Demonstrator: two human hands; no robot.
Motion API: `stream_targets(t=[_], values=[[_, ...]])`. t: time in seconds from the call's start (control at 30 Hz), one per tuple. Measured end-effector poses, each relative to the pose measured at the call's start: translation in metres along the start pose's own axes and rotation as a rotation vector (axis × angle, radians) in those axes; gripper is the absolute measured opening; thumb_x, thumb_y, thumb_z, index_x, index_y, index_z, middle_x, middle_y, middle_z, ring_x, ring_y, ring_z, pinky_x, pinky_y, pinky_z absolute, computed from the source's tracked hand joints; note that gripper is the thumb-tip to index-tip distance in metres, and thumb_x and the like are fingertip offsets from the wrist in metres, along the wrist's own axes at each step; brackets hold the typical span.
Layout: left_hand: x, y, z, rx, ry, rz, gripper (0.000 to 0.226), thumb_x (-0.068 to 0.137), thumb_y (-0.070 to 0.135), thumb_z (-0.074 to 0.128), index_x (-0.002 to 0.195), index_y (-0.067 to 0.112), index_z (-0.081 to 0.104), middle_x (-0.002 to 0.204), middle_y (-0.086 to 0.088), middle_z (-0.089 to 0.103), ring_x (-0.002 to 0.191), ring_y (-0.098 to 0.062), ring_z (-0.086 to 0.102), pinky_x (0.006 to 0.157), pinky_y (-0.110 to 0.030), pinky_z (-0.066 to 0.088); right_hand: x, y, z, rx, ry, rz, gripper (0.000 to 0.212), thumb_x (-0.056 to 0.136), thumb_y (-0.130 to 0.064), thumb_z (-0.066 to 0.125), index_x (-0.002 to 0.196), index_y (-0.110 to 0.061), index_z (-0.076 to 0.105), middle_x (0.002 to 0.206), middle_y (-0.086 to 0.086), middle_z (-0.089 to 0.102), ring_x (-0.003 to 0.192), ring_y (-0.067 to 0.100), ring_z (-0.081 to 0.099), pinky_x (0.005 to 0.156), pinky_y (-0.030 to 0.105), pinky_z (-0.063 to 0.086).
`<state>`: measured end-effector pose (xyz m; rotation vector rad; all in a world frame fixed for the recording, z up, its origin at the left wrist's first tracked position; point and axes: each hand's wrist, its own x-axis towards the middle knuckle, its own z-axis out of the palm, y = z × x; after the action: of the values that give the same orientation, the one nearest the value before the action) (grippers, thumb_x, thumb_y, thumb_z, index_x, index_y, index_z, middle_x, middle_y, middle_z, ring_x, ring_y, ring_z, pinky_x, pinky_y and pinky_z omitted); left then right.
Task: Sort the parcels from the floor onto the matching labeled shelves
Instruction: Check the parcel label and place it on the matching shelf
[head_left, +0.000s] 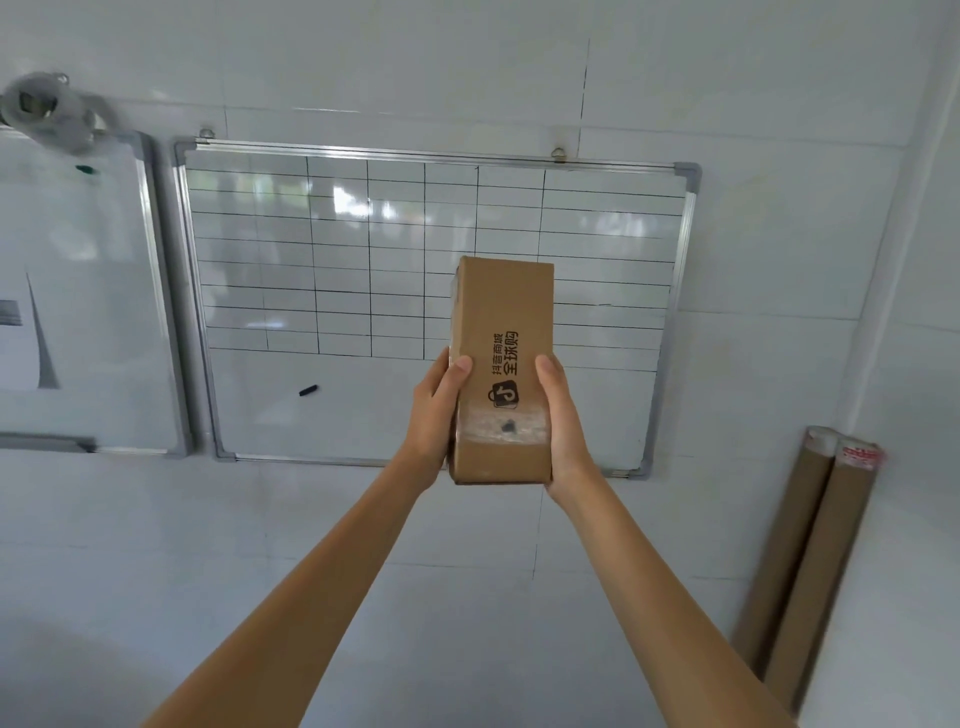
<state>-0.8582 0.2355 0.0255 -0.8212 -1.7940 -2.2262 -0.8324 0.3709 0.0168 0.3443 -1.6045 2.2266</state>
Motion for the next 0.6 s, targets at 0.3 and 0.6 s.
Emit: stream_targets(t=[0.3, 0.6], values=[[-0.012, 0.005, -0.007, 0.021, 0.076, -0.086, 0.035, 0.1, 0.043, 0.043, 0.115, 0.024, 0.068, 0.111, -0.001, 0.075, 0.104, -0.019, 0.071, 0.093, -0.038, 0.055, -0.003, 0.004, 0.01, -0.028, 0.068, -0.003, 0.047, 0.099, -0.041, 0.059, 0.142, -0.025, 0.049, 0.117, 0.0, 0.074, 0.112, 0.022, 0.07, 0.1, 0.048, 0.056], [-0.017, -0.002, -0.011, 0.044, 0.097, -0.108, 0.036, 0.098, 0.052, 0.044, 0.113, 0.029, 0.067, 0.111, 0.003, 0.074, 0.101, -0.012, 0.07, 0.083, -0.025, 0.056, -0.001, 0.004, 0.013, -0.065, 0.141, 0.003, 0.086, 0.078, -0.051, 0.078, 0.146, -0.009, 0.044, 0.13, 0.011, 0.068, 0.11, 0.024, 0.072, 0.091, 0.041, 0.062]])
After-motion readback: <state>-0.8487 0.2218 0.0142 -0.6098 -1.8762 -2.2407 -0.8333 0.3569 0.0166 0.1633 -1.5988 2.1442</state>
